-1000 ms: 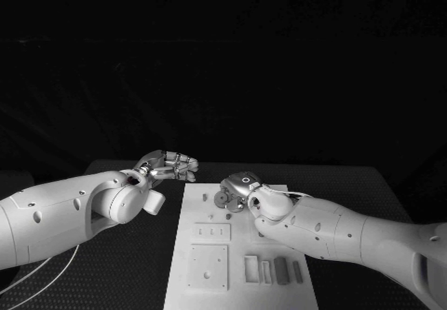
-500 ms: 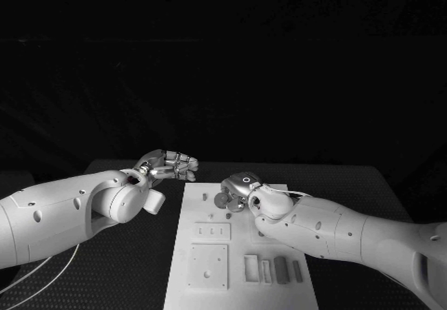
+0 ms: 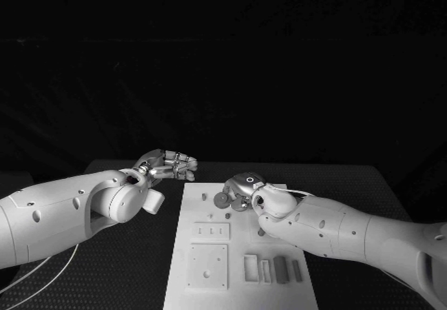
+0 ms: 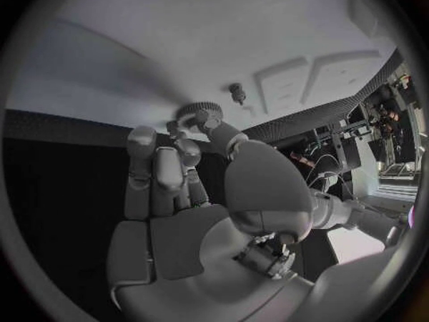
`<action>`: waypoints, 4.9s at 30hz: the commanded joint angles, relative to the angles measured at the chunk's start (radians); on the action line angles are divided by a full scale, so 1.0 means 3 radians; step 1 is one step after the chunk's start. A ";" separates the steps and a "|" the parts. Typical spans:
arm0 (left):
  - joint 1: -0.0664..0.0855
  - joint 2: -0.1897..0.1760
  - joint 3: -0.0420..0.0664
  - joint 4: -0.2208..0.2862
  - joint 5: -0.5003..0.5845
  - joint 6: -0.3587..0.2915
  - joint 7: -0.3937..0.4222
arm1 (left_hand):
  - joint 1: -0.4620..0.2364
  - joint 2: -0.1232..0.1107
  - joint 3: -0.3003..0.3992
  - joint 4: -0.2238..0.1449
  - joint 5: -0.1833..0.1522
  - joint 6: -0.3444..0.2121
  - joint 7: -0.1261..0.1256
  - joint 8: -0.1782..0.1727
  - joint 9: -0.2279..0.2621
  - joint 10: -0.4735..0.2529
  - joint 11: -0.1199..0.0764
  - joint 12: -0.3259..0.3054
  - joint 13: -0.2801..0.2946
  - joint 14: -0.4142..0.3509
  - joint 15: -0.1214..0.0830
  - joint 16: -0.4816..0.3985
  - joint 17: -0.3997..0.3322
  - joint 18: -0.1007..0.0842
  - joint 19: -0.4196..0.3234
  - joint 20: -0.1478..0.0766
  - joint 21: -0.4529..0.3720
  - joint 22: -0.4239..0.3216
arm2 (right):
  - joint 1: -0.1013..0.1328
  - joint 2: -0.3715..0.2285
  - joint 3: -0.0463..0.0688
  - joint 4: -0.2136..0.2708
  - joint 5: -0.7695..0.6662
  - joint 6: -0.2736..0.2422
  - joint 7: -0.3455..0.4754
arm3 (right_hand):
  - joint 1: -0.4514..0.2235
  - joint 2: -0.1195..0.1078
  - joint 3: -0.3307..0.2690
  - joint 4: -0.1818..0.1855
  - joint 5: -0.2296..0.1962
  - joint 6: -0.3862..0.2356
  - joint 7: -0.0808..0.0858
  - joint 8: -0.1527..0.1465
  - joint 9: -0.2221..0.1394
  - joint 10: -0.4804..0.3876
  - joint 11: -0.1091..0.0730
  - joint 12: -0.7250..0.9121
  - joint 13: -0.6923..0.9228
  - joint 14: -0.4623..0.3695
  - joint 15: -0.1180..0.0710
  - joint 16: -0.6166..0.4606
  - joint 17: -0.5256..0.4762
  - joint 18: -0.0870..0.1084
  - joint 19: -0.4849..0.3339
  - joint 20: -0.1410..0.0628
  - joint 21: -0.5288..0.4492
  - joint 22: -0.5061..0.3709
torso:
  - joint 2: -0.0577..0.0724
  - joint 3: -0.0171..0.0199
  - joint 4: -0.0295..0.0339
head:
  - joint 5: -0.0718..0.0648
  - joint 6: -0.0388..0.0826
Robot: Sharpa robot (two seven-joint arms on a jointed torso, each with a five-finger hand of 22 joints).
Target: Assemble the parts on the task board
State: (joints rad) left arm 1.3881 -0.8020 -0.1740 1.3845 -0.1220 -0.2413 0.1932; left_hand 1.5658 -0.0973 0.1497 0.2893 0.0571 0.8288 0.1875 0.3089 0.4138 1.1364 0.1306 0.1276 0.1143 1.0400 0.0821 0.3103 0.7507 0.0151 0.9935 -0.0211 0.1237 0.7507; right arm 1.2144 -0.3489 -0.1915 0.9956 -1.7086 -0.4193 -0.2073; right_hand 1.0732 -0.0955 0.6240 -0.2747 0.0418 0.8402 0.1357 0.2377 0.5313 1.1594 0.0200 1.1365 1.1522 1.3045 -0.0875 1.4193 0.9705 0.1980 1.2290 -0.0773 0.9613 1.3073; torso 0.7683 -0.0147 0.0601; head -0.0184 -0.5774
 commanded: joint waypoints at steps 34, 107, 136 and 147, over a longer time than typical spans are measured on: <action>0.0004 -0.0046 0.0002 -0.0060 -0.0005 0.0061 0.0046 | 0.0008 0.0020 -0.0031 -0.0002 0.0003 0.0014 0.0008 -0.0004 0.0000 0.0063 -0.0006 -0.0007 0.0009 0.0024 -0.0007 -0.0027 0.0020 0.0051 0.0025 0.0004 -0.0024 0.0010 | 0.0220 -0.1127 0.0189 0.0172 0.1686 0.0385 0.1441 | -0.0084 -0.0173 -0.0023 0.0024 0.0018 0.0054 0.0044 0.0021 0.0010 -0.0124 0.0051 -0.0010 0.0014 -0.0108 0.0047 -0.0044 -0.0089 0.0213 -0.0098 0.0024 -0.0023 0.0050 | -0.0018 0.0047 -0.0087 | -0.0047 0.0071; -0.0013 -0.0003 0.0001 -0.0106 -0.0005 0.0125 0.0034 | 0.0007 0.0031 -0.0035 -0.0001 0.0006 0.0003 0.0013 -0.0011 -0.0005 0.0055 -0.0001 -0.0020 0.0009 0.0023 -0.0005 -0.0047 0.0034 0.0050 0.0024 0.0006 -0.0036 0.0014 | -0.0111 -0.0814 0.0190 -0.0570 0.1737 0.0690 0.1490 | -0.0033 0.0148 -0.0108 0.0008 0.0018 0.0133 0.0028 0.0095 0.0055 -0.0270 0.0037 0.0031 0.0002 -0.0244 0.0037 -0.0015 -0.0084 0.0213 -0.0234 0.0095 -0.0014 0.0061 | -0.0023 0.0036 -0.0080 | -0.0045 -0.0013; -0.0013 0.0005 0.0001 -0.0113 -0.0005 0.0125 0.0033 | 0.0006 0.0033 -0.0036 -0.0002 0.0006 0.0000 0.0014 -0.0013 -0.0007 0.0055 -0.0001 -0.0023 0.0009 0.0025 -0.0005 -0.0052 0.0039 0.0050 0.0025 0.0006 -0.0039 0.0016 | -0.0139 -0.0793 0.0190 -0.0568 0.1687 0.0509 0.1450 | -0.0008 0.0265 -0.0119 -0.0043 0.0018 0.0556 -0.0138 0.0314 0.0178 -0.0204 -0.0118 0.0029 -0.0028 -0.0225 -0.0108 -0.0002 -0.0098 0.0213 -0.0232 0.0084 0.0028 0.0056 | -0.0026 0.0036 -0.0078 | -0.0050 -0.0042; -0.0013 0.0003 0.0001 -0.0115 -0.0005 0.0127 0.0025 | 0.0007 0.0038 -0.0035 -0.0002 0.0006 0.0004 0.0013 -0.0011 -0.0006 0.0060 -0.0003 -0.0022 0.0011 0.0026 -0.0005 -0.0055 0.0042 0.0051 0.0027 0.0006 -0.0040 0.0017 | -0.0138 -0.0812 0.0191 -0.0501 0.1687 0.0316 0.1402 | 0.0014 0.0300 -0.0116 -0.0049 0.0018 0.0575 -0.0151 0.0329 0.0197 -0.0185 -0.0132 0.0033 -0.0028 -0.0212 -0.0122 0.0004 -0.0100 0.0213 -0.0221 0.0077 0.0037 0.0055 | -0.0028 0.0036 -0.0081 | -0.0050 -0.0035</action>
State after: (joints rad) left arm 1.3840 -0.8026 -0.1742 1.3493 -0.1220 -0.2182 0.1940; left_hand 1.5677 -0.0953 0.1444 0.2891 0.0571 0.8288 0.1875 0.3089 0.4135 1.1472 0.1304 0.1235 0.1166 1.0400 0.0821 0.2987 0.7625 0.0152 0.9935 -0.0211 0.1158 0.7551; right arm 1.1733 -0.5915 -0.1346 0.8399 -1.1922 -0.2842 0.2251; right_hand 1.0787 -0.0140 0.5892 -0.2819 0.0417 0.8917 0.0758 0.3300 0.5879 1.1045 -0.0145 1.1424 1.1451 1.2418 -0.1181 1.4173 0.9420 0.2090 1.1600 -0.0510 0.9677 1.3081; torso 0.7602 -0.0038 0.0363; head -0.0339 -0.5885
